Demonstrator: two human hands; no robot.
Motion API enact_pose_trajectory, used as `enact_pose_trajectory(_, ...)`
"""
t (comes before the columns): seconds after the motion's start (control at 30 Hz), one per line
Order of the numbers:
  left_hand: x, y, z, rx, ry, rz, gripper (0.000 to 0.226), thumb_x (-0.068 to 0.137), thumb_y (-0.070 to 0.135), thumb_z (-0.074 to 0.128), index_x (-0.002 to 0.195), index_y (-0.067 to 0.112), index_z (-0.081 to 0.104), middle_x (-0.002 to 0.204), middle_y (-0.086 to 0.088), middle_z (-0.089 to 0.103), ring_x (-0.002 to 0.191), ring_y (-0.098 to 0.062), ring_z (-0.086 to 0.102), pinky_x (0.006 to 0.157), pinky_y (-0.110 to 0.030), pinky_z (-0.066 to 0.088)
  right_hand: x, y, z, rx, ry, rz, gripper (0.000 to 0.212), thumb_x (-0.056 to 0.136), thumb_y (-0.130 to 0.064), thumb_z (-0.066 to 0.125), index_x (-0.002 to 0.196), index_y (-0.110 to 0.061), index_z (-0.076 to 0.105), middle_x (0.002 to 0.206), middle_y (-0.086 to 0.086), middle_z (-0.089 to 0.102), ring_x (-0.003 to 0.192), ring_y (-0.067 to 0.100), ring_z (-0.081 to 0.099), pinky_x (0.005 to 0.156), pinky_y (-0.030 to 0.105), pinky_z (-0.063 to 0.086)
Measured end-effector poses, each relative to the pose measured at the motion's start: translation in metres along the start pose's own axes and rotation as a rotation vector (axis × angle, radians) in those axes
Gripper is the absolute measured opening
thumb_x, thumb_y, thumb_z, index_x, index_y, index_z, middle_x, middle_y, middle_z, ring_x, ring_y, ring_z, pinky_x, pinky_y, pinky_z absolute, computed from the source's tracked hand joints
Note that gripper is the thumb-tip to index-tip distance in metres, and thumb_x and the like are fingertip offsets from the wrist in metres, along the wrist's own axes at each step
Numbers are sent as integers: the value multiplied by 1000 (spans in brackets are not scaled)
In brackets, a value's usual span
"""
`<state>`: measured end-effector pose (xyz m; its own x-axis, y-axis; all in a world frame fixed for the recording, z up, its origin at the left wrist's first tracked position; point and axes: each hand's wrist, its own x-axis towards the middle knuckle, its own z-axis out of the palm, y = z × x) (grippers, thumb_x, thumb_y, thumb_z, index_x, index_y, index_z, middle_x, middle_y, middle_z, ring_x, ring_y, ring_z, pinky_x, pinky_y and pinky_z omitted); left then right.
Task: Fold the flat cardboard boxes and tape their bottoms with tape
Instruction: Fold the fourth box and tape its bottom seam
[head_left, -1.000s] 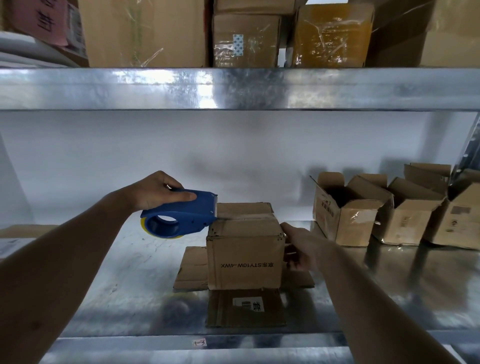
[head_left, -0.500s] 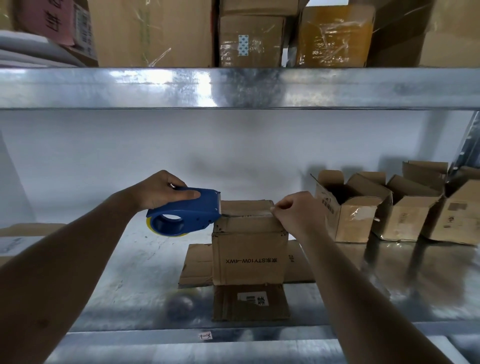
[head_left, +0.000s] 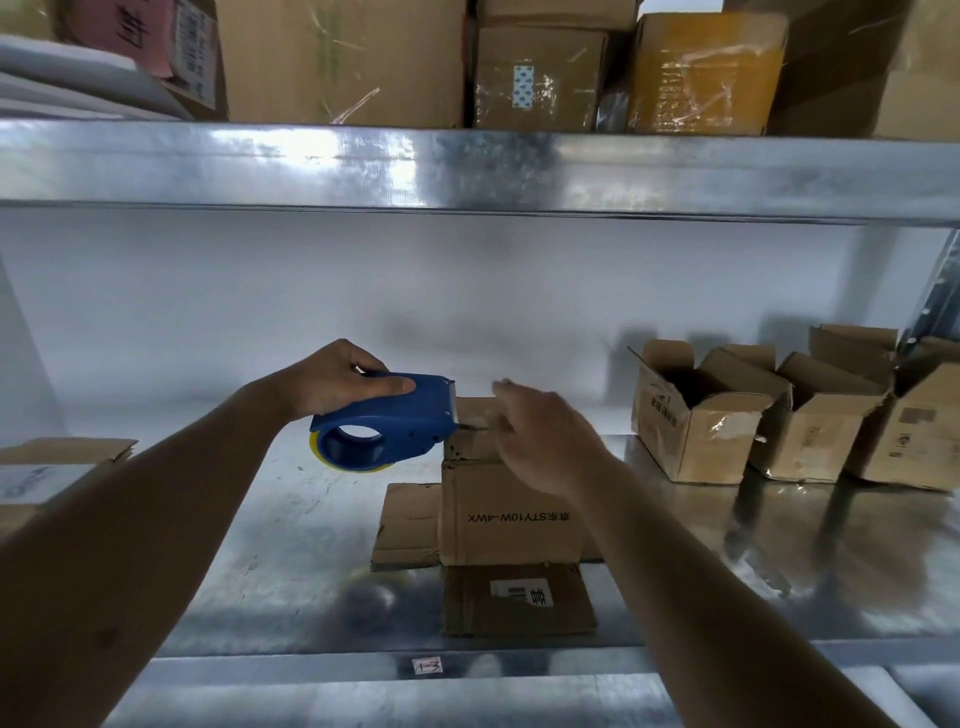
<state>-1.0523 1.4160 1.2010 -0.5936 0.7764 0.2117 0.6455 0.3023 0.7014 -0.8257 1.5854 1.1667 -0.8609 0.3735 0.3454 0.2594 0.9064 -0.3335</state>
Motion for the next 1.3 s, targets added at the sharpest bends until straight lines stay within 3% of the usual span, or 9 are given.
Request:
enact_pose_trajectory(0.27, -9, -20, -2, -73, -5, -7, 35, 90, 53, 73, 83, 19, 82, 79, -3, 77, 69, -17, 71, 69, -30, 50, 4, 3, 15, -215, -245, 36, 57, 112, -43, 16, 166, -24, 19, 173, -6, 10, 159, 14, 10, 127, 38, 10)
enact_pose_trajectory(0.53, -16, -52, -7, -105, 6, 8, 66, 59, 83, 70, 85, 24, 82, 81, -2, 78, 72, -17, 73, 70, -29, 53, 11, 10, 19, -182, -278, 93, 59, 108, -48, 11, 164, -34, 20, 172, -16, 8, 159, 12, 10, 130, 47, 10)
enact_pose_trajectory(0.83, -21, -77, -10, -125, 29, 21, 32, 90, 51, 73, 85, 21, 82, 81, -4, 77, 74, -20, 72, 74, -35, 53, 1, -5, 6, -189, -338, 104, 55, 113, -42, 15, 166, -30, 14, 172, -18, 4, 156, 0, 0, 122, 29, 9)
enact_pose_trajectory(1.0, -16, -77, 5, -112, 0, 45, 46, 91, 51, 73, 85, 5, 77, 82, -21, 71, 64, -18, 63, 64, -29, 47, 1, -14, 4, -124, -341, 160, 53, 111, -45, 17, 160, -33, 36, 167, -18, 24, 153, 7, 23, 121, 37, 19)
enact_pose_trajectory(1.07, -16, -76, 10, -118, -1, 49, 44, 91, 50, 74, 81, 7, 77, 78, -19, 70, 63, -16, 62, 63, -28, 47, 7, -20, 8, -39, -251, 263, 54, 105, -55, 21, 119, -31, 67, 127, -15, 61, 119, 14, 58, 105, 46, 41)
enact_pose_trajectory(1.13, -17, -77, 12, -128, -4, 51, 43, 92, 50, 73, 80, 9, 77, 76, -15, 71, 62, -16, 63, 62, -27, 47, 17, -31, 15, -111, -173, 285, 66, 98, -70, 22, 90, -22, 67, 95, -5, 65, 96, 19, 63, 90, 46, 51)
enact_pose_trajectory(1.2, -18, -80, 14, -123, -2, 55, 45, 92, 51, 73, 74, 10, 75, 69, -13, 67, 59, -14, 60, 59, -24, 45, 27, -42, 26, -231, -174, 250, 64, 99, -72, 26, 74, -23, 59, 82, -4, 57, 93, 21, 60, 96, 46, 50)
enact_pose_trajectory(1.27, -19, -83, 16, -102, 1, 48, 50, 91, 54, 73, 69, 8, 69, 61, -6, 59, 55, -14, 54, 57, -24, 41, 33, -55, 34, -222, -178, 205, 54, 106, -59, 30, 78, -22, 59, 86, -4, 57, 99, 25, 54, 95, 42, 43)
enact_pose_trajectory(1.3, -20, -85, 16, -97, 6, 44, 54, 90, 56, 72, 70, 6, 67, 60, -6, 56, 54, -14, 52, 58, -26, 40, 34, -57, 39, -197, -188, 175, 49, 108, -52, 29, 101, -21, 67, 108, -4, 63, 116, 28, 54, 103, 41, 40)
